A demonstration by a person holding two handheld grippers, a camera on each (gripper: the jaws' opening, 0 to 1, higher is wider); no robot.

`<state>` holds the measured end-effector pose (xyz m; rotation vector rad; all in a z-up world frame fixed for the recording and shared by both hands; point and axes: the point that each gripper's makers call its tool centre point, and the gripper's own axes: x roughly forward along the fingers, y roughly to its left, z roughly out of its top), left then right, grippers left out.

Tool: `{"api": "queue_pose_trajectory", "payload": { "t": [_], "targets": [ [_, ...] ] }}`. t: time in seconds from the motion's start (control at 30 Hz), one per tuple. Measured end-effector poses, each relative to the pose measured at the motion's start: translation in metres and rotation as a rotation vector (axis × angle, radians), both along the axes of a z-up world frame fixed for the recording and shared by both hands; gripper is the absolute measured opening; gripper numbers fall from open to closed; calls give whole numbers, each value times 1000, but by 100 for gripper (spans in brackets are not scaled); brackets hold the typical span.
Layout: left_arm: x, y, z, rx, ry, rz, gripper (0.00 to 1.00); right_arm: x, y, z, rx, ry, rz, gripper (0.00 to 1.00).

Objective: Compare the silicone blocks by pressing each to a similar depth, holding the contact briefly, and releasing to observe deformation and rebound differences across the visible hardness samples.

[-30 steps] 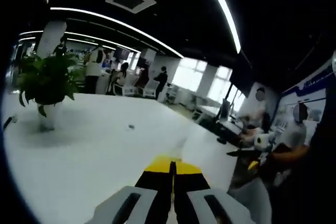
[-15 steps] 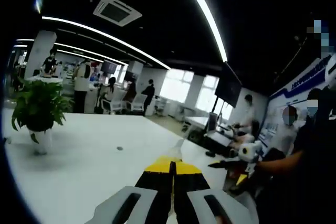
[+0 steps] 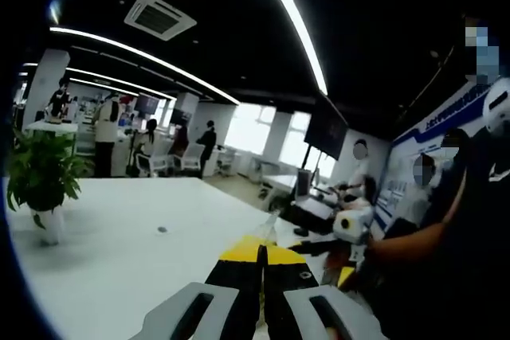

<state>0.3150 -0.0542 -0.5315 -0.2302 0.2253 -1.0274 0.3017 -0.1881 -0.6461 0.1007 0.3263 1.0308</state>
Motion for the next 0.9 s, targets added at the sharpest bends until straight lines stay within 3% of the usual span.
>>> {"api": "queue_pose_trajectory", "payload": {
  "t": [0.3, 0.4, 0.5, 0.6, 0.73, 0.9],
  "targets": [
    [-11, -21, 21, -35, -21, -63, 0, -10, 46, 8, 5, -36, 156, 93],
    [-14, -27, 22, -47, -17, -79, 0, -11, 60, 22, 83, -36, 185, 90],
    [-18, -34, 21, -47, -5, -98, 0, -4, 65, 41, 160, -76, 176, 85],
    [-21, -40, 18, -62, 16, -114, 0, 1, 65, 55, 245, -51, 162, 80],
    [-27, -47, 20, -77, 22, -132, 0, -9, 70, 58, 266, -25, 226, 66],
    [-32, -51, 22, -91, 24, -147, 0, -11, 77, 59, 305, 4, 243, 66]
  ]
}}
